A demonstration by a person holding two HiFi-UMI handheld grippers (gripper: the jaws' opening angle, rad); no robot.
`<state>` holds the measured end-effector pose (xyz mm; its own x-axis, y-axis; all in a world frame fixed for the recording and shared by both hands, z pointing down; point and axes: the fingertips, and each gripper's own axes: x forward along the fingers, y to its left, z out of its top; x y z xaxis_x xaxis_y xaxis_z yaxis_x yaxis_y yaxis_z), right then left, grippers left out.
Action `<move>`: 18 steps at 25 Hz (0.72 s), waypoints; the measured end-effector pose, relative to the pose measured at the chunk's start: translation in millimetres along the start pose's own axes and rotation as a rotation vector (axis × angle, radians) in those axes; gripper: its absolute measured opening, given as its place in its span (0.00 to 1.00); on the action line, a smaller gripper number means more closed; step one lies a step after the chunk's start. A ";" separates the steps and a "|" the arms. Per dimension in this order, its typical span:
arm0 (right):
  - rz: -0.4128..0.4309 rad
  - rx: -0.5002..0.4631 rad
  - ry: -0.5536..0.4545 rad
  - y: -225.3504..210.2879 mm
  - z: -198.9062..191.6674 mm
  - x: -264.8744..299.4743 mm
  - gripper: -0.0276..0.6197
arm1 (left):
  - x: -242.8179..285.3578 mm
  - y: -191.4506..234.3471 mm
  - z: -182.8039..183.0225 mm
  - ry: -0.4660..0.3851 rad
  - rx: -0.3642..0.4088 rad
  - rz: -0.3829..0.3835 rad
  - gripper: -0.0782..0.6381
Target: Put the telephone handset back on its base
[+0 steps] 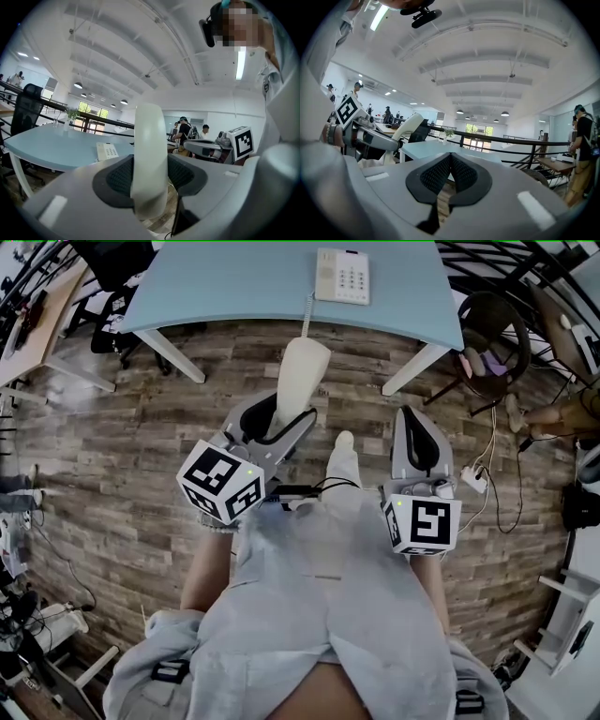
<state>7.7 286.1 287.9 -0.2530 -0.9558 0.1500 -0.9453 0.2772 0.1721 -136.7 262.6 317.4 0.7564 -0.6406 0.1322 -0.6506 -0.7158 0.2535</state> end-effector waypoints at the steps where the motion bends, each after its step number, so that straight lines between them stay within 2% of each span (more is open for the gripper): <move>1: 0.001 0.000 -0.001 -2.0 0.0 2.4 0.05 | 2.3 1.4 1.5 -0.004 -0.002 0.001 0.40; 18: 0.084 0.003 -0.020 -54.9 -2.5 98.1 0.05 | 73.5 48.7 25.0 -0.027 -0.036 0.076 0.40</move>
<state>35.4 177.4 295.6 -0.3354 -0.9310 0.1442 -0.9212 0.3562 0.1569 -114.5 173.7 315.5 0.7027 -0.7001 0.1268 -0.7027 -0.6551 0.2776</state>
